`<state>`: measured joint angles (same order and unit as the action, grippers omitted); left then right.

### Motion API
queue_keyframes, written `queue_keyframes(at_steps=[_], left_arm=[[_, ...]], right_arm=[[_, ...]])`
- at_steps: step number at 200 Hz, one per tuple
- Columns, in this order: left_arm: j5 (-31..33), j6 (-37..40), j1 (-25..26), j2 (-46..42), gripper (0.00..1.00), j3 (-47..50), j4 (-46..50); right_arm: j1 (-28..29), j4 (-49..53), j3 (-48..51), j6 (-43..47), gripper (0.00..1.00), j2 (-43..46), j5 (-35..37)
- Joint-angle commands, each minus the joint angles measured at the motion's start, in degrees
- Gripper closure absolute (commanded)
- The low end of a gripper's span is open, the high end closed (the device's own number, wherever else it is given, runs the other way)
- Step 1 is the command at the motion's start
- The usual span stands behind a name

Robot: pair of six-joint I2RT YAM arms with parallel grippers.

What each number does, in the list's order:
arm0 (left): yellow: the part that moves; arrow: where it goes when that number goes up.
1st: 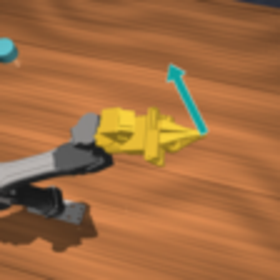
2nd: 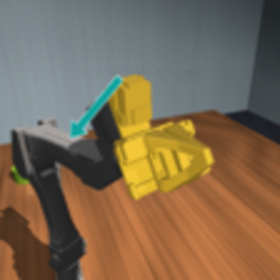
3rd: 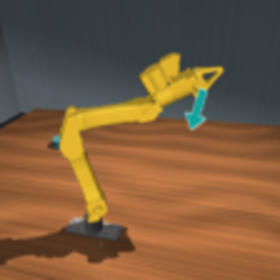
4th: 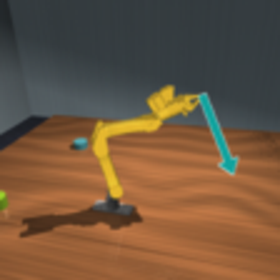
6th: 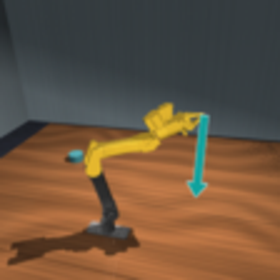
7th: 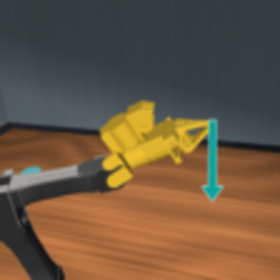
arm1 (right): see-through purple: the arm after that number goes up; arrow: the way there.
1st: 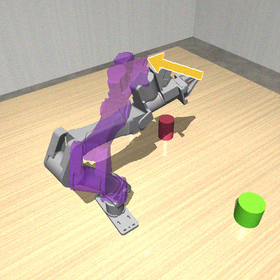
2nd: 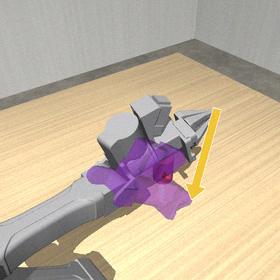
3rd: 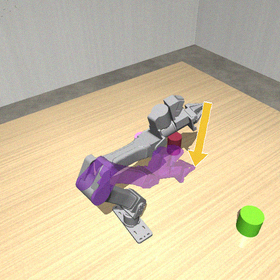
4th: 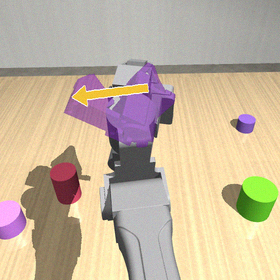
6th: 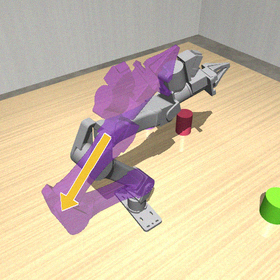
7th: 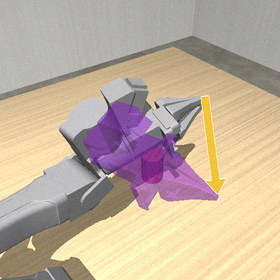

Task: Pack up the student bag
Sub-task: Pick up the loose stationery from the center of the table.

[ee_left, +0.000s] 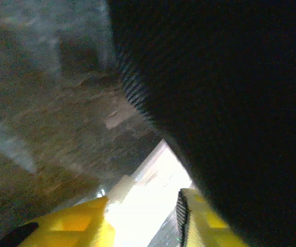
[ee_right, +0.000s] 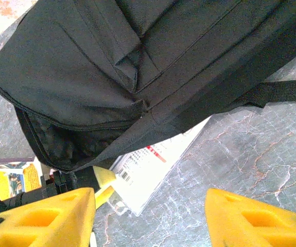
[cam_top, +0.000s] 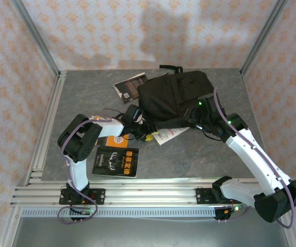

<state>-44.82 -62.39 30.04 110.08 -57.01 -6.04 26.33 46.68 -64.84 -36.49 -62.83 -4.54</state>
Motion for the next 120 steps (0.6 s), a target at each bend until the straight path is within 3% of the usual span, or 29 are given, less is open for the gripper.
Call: queue_keyframes(at_steps=[1, 27, 69, 120], left_arm=[[-1.0, 2.6, 1.4, 2.0, 0.75, -2.2, -1.2], [-0.1, 6.4, 1.4, 0.1, 1.00, -3.9, 3.8], [3.2, 13.3, 1.4, -8.8, 1.00, -5.4, 17.2], [12.2, 24.0, 1.3, -25.6, 1.00, -8.8, 40.7]], right_arm=[[0.3, 0.1, -0.6, 1.0, 0.43, 0.2, 0.3], [0.3, 0.3, -0.7, 1.2, 0.44, 0.6, 1.1], [0.3, 1.2, -0.7, 2.2, 0.44, -0.1, -0.6], [0.3, 2.9, -4.9, 7.9, 0.33, -7.4, -8.5]])
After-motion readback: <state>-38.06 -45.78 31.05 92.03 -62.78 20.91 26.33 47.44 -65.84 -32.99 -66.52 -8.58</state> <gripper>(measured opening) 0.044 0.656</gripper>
